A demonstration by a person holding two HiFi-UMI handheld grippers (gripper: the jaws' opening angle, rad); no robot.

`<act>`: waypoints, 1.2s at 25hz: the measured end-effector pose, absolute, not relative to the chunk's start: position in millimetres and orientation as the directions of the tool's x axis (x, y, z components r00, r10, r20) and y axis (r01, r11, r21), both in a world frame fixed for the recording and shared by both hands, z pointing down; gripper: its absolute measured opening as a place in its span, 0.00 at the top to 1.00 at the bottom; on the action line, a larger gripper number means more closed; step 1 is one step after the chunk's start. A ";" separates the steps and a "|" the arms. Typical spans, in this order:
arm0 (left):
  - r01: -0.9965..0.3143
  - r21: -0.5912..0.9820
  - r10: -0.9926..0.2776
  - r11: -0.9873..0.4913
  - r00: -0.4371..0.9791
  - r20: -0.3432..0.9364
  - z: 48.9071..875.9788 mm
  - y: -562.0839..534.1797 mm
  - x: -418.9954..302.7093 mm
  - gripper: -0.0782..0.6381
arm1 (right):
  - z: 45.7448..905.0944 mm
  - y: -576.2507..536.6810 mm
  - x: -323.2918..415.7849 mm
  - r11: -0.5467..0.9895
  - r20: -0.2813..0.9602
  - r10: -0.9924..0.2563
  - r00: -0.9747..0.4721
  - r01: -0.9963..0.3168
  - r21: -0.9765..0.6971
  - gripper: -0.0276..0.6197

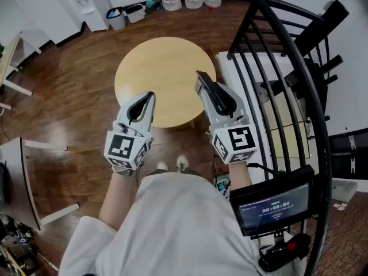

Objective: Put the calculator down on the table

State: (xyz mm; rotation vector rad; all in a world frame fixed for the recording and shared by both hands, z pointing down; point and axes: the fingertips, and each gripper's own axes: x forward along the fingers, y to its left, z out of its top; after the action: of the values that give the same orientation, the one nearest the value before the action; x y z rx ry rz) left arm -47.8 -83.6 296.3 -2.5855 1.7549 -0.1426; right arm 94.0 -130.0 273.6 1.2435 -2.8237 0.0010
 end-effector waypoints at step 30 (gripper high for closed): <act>-0.906 -0.008 -0.902 -0.422 0.420 0.101 332.3 -99.2 -135.1 0.88 | 291.9 -162.0 33.0 0.591 0.127 -0.792 -0.597 -0.802 -0.084 0.76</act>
State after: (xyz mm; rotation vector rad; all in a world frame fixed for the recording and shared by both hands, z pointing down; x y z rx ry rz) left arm -135.1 -99.2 332.3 -2.6868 1.7128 -0.1433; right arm 33.0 -162.0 291.9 1.3715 -2.7336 0.2035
